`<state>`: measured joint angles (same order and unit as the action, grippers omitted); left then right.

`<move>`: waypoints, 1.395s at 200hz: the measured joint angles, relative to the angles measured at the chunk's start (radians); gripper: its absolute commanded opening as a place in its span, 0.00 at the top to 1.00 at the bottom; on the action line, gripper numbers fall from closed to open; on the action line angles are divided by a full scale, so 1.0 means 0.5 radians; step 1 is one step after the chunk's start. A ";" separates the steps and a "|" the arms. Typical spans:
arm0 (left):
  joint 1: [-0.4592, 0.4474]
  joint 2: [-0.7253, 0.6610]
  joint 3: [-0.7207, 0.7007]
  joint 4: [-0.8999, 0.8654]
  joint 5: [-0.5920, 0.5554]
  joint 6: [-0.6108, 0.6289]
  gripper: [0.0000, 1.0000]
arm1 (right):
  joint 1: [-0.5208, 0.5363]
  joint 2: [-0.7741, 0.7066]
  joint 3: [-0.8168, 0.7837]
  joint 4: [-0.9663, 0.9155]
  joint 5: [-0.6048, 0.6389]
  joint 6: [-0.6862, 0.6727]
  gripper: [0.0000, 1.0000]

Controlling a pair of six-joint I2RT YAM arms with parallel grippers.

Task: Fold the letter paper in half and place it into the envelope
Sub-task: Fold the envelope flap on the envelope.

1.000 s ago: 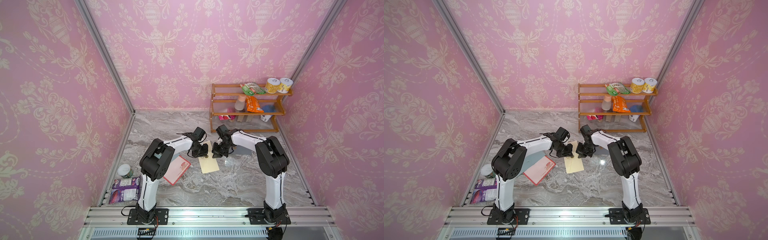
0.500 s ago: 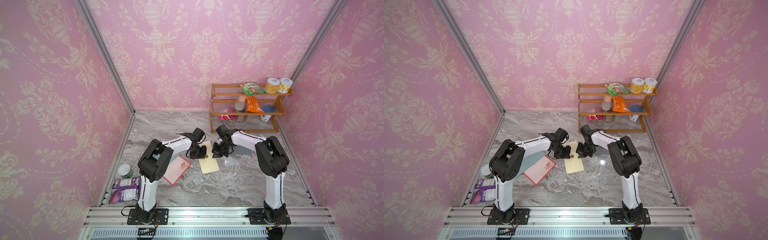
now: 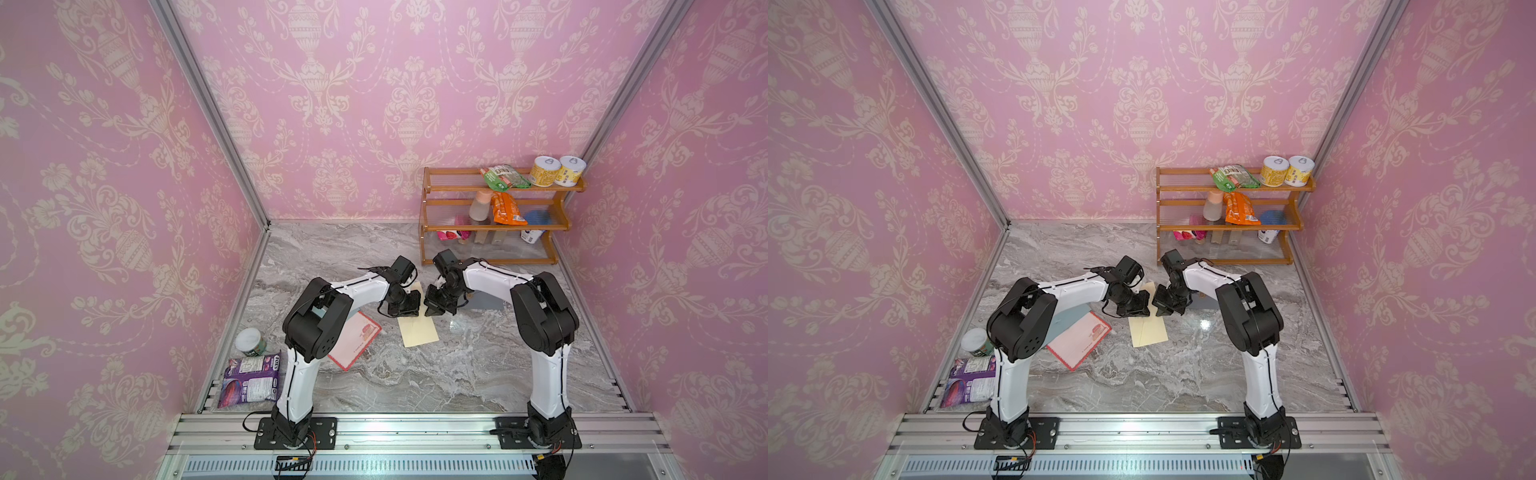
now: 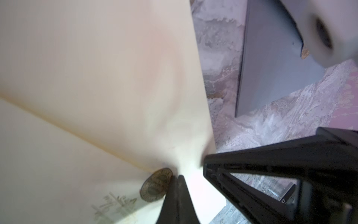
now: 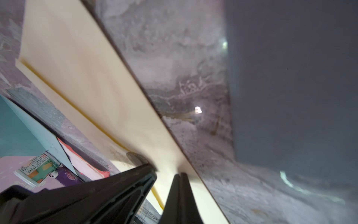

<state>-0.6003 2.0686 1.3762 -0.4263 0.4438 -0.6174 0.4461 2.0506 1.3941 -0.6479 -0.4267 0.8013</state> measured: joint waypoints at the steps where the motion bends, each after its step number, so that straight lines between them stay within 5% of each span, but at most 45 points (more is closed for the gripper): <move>1: 0.001 0.000 -0.001 0.001 0.001 -0.001 1.00 | 0.000 0.000 0.000 0.000 -0.001 0.001 1.00; 56: 0.146 -0.055 -0.042 -0.105 -0.009 0.161 1.00 | 0.001 0.013 0.010 0.008 -0.027 0.002 1.00; 141: -0.053 0.043 0.096 -0.093 -0.019 0.087 1.00 | -0.001 0.027 0.035 -0.027 -0.027 0.016 1.00; 242: 0.162 -0.039 -0.039 -0.072 0.037 0.105 1.00 | -0.002 0.028 0.037 -0.022 -0.031 0.018 1.00; 279: 0.116 -0.018 0.010 -0.093 -0.003 0.097 1.00 | -0.002 0.028 0.037 -0.022 -0.031 0.018 1.00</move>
<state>-0.5423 2.0598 1.3811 -0.4728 0.4423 -0.5690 0.4454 2.0647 1.4124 -0.6590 -0.4423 0.8101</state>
